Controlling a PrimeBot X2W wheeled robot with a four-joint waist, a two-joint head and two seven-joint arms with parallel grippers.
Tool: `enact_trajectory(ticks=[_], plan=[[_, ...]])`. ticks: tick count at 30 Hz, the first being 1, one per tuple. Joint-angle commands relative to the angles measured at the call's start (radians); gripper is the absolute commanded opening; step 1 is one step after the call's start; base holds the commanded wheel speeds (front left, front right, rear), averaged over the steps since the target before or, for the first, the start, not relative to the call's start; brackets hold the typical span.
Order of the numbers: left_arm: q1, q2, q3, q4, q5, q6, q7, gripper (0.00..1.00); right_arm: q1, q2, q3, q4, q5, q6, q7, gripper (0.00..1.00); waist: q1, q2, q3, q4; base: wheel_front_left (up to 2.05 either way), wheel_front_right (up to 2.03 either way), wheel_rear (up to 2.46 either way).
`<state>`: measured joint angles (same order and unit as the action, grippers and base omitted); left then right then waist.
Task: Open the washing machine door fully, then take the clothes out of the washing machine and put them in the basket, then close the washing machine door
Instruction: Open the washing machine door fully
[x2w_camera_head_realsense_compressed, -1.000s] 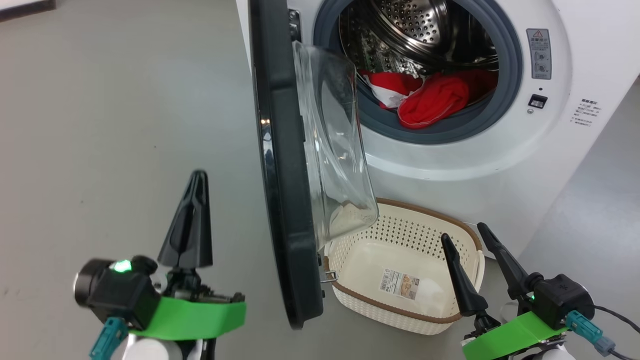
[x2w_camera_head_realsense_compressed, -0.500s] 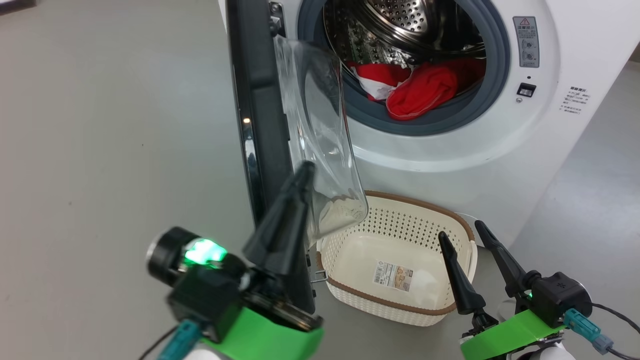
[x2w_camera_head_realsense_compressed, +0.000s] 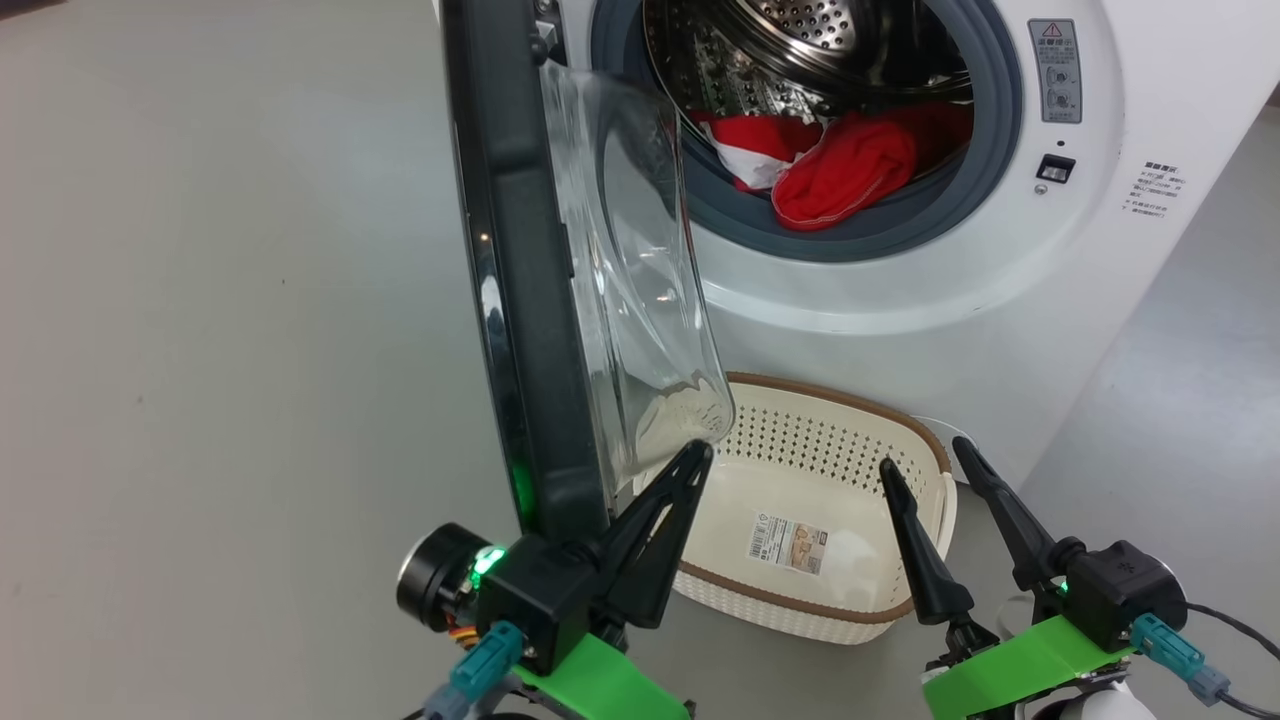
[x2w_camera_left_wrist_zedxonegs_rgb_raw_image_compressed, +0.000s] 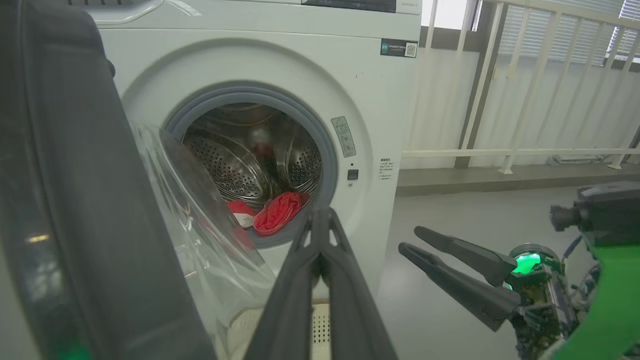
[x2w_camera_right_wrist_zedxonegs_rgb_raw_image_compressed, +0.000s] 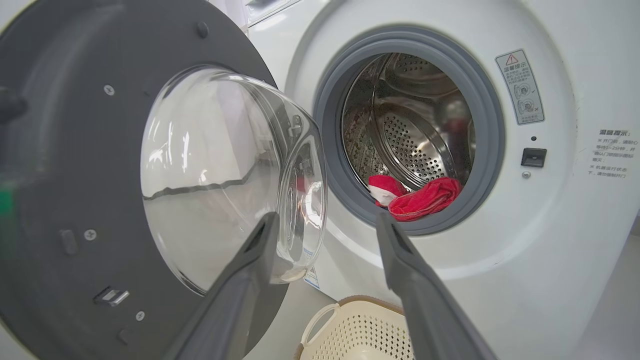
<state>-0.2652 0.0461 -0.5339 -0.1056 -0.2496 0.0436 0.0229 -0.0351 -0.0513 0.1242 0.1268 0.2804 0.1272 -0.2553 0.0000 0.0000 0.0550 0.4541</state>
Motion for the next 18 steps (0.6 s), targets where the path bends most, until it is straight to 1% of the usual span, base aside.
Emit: enact_trajectory(ticks=[1, 8, 13, 18], plan=[[-0.002, 0.009, 0.030, 0.009, -0.001, 0.011, -0.015, 0.00, -0.047, 0.001, 0.024, -0.029, 0.008, 0.003, -0.006, 1.00, 0.0000, 0.0000, 0.001, -0.001, 0.00, 0.00, 0.00], [0.006, 0.020, 0.050, 0.085, -0.001, 0.031, -0.037, 0.00, -0.045, 0.001, 0.026, -0.030, 0.015, 0.003, -0.006, 1.00, 0.0000, 0.0000, 0.006, 0.001, 0.00, 0.00, 0.00], [0.001, 0.024, 0.073, 0.139, -0.017, 0.038, -0.060, 0.00, -0.047, 0.001, 0.030, -0.032, 0.019, 0.003, -0.006, 1.00, 0.0000, 0.0000, 0.012, 0.005, 0.00, 0.00, 0.00], [-0.005, 0.025, 0.086, 0.168, -0.019, 0.051, -0.082, 0.00, -0.052, 0.001, 0.029, -0.032, 0.016, 0.003, -0.006, 1.00, 0.0000, 0.0000, 0.018, 0.008, 0.00, 0.00, 0.00]])
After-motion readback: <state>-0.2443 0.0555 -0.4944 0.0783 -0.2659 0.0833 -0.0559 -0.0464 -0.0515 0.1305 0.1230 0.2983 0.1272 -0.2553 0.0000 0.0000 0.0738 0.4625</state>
